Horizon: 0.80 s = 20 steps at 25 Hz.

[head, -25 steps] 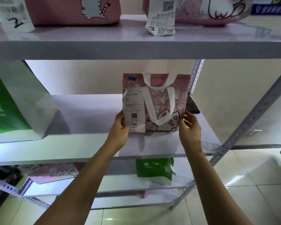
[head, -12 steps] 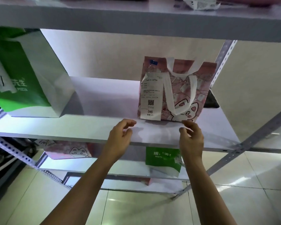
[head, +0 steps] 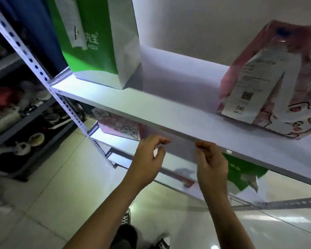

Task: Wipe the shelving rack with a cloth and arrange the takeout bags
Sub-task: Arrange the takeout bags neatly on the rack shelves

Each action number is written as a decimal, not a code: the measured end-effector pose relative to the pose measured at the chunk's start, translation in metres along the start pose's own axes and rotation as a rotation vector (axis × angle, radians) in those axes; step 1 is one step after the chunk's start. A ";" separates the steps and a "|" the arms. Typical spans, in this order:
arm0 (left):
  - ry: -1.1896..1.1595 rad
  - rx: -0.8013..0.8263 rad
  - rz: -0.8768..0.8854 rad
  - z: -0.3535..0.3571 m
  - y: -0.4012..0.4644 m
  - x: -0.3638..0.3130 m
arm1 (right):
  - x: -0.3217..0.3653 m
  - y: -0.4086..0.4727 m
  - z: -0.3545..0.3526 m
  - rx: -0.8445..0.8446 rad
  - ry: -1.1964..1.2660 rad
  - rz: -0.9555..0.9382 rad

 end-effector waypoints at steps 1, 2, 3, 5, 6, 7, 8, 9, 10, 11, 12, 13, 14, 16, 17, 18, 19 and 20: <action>0.004 0.002 -0.038 -0.005 -0.007 0.016 | -0.008 -0.005 0.016 0.035 0.002 0.017; 0.009 0.007 -0.078 -0.009 -0.015 0.032 | -0.018 -0.010 0.031 0.064 0.004 0.044; 0.022 0.010 -0.121 -0.015 -0.023 0.051 | -0.030 -0.016 0.049 0.088 0.006 0.082; 0.042 0.008 -0.185 -0.025 -0.037 0.085 | -0.051 -0.026 0.078 0.120 -0.012 0.138; 0.050 0.008 -0.214 -0.031 -0.043 0.102 | -0.060 -0.031 0.092 0.135 -0.026 0.158; 0.052 0.011 -0.241 -0.037 -0.047 0.117 | -0.068 -0.035 0.107 0.152 -0.038 0.171; 0.049 0.016 -0.263 -0.043 -0.050 0.135 | -0.076 -0.039 0.125 0.171 -0.045 0.182; 0.042 0.020 -0.282 -0.048 -0.052 0.151 | -0.084 -0.043 0.141 0.186 -0.047 0.198; 0.034 0.024 -0.297 -0.054 -0.052 0.166 | -0.090 -0.045 0.155 0.193 -0.045 0.215; 0.026 0.027 -0.312 -0.059 -0.051 0.181 | -0.095 -0.045 0.168 0.194 -0.041 0.226; 0.016 0.032 -0.324 -0.064 -0.048 0.197 | -0.099 -0.045 0.180 0.197 -0.046 0.218; 0.004 0.039 -0.337 -0.069 -0.043 0.215 | -0.102 -0.044 0.194 0.204 -0.067 0.192; -0.009 0.044 -0.348 -0.074 -0.037 0.232 | -0.105 -0.041 0.207 0.211 -0.112 0.158; -0.040 0.047 -0.362 -0.082 -0.021 0.266 | -0.111 -0.031 0.228 0.191 -0.216 0.120; -0.063 0.043 -0.374 -0.085 -0.012 0.283 | -0.116 -0.025 0.236 0.162 -0.241 0.127; -0.089 0.042 -0.396 -0.087 -0.001 0.303 | -0.124 -0.018 0.245 0.129 -0.254 0.147; -0.104 0.043 -0.418 -0.089 0.009 0.322 | -0.132 -0.011 0.253 0.096 -0.266 0.168; -0.103 0.051 -0.430 -0.090 0.020 0.338 | -0.139 -0.004 0.261 0.072 -0.279 0.188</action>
Point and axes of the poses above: each hand's wrist, its own y-axis towards the middle knuckle, its own z-axis out of the palm, x = y × z, the point moved 7 cm from there along y, towards the middle knuckle, and after that the axes turned 10 degrees about y, right-handed, at the moved point
